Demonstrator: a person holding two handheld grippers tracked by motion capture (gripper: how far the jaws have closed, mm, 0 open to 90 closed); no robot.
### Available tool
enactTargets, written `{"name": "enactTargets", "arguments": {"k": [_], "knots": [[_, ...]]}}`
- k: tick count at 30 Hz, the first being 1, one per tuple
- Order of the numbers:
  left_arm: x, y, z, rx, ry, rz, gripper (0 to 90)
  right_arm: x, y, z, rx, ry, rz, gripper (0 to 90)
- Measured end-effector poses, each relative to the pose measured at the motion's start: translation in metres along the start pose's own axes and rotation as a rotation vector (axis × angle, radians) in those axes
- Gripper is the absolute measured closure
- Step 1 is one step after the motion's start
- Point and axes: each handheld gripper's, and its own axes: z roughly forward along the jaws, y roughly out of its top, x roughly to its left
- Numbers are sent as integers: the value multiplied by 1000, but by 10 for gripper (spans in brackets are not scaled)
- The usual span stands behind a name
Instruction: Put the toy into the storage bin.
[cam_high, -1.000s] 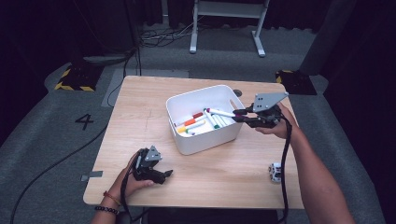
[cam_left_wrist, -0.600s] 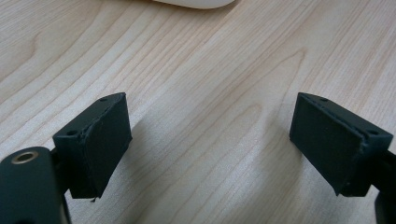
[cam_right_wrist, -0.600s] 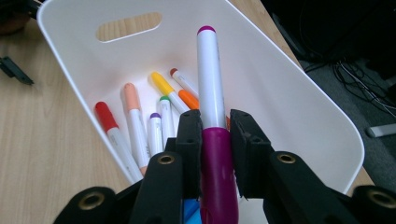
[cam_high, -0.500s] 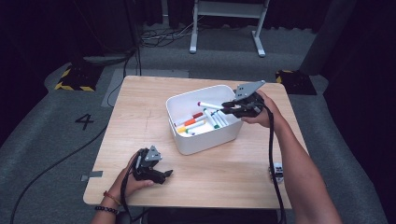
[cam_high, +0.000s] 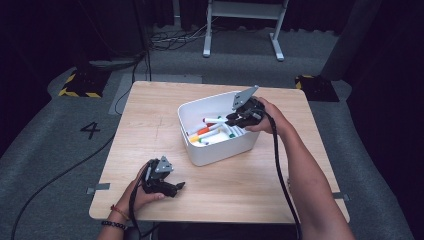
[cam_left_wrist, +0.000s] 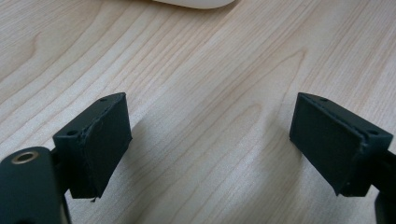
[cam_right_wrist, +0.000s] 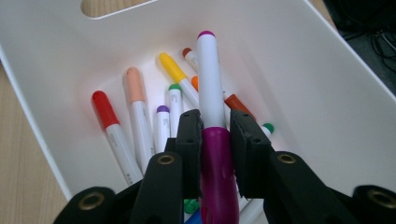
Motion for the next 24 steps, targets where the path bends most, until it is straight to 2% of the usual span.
{"name": "enactTargets", "arguments": {"k": [3,4,6,15,19,24], "knots": [[0,0,0,0,0,0,128,3,2,2,10,17,-19,745],[0,0,0,0,0,0,128,7,3,5,35,17,-51,745],[0,0,0,1,0,0,128,8,3,6,48,25,-61,745],[0,0,0,1,0,0,128,9,-12,5,75,62,-66,741],[0,0,0,1,1,0,128,7,-19,0,56,65,-52,732],[0,0,0,0,0,0,128,4,-23,-5,32,44,-42,713]]}}
